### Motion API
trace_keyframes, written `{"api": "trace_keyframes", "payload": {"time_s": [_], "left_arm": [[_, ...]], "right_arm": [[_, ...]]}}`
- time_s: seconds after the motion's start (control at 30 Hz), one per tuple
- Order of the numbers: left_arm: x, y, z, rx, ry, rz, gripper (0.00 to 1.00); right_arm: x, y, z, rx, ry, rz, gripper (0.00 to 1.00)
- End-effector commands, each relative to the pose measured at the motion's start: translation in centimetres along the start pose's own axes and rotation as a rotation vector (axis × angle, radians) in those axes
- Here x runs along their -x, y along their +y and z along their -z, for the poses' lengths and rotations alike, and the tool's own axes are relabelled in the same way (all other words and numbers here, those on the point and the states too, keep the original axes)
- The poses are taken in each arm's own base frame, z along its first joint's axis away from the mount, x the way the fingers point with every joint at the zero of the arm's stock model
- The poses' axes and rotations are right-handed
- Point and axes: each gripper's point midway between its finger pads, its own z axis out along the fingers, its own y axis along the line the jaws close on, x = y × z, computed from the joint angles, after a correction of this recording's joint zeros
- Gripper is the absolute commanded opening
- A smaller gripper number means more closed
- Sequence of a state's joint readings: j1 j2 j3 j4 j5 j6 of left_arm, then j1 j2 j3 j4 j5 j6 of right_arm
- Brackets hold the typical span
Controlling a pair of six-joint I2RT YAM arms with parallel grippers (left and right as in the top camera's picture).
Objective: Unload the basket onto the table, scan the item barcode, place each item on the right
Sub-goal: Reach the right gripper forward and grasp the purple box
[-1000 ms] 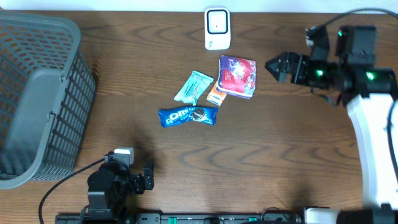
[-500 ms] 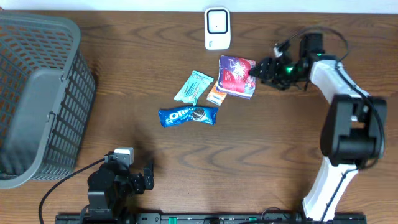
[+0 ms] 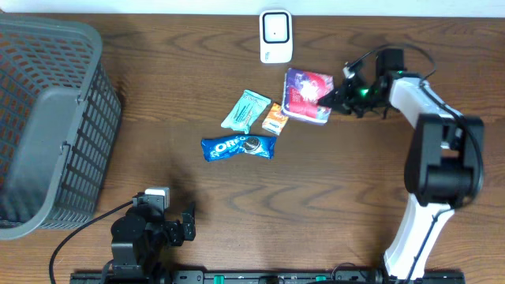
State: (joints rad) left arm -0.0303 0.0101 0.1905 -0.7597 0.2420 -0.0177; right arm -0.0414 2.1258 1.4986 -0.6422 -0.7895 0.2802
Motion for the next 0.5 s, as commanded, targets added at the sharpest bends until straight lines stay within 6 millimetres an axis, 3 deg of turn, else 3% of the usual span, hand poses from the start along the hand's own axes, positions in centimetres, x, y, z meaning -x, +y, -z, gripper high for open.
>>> {"api": "trace_keyframes", "payload": {"time_s": [0.0,0.13,0.2,0.23,0.3,0.47], "left_arm": [[-0.6,-0.2,0.0,-0.013,0.02,-0.016,0.98],[-0.6,-0.2,0.0,-0.013,0.02,-0.016,0.98],[-0.6,-0.2,0.0,-0.013,0.02,-0.016,0.98],[-0.6,-0.2,0.0,-0.013,0.02,-0.016,0.98],[-0.6,-0.2,0.0,-0.013,0.02,-0.016,0.98],[-0.6,-0.2,0.0,-0.013,0.02,-0.016,0.98]], "right_arm": [[2.6,2.7,6.9,-0.327,-0.238,0.152,0.01],[2.1,2.3,14.7,-0.86,-0.48,0.165,0.01],[0.7,2.2,19.1,-1.181,-0.637,0.114,0.01],[0.3,2.3,19.8,-1.236,-0.668,0.103,0.01],[-0.8,2.4,20.3,-1.374,-0.716,0.101,0.01],[-1.2,1.1,15.7,-1.483,-0.635,0.175,0.01]]}}
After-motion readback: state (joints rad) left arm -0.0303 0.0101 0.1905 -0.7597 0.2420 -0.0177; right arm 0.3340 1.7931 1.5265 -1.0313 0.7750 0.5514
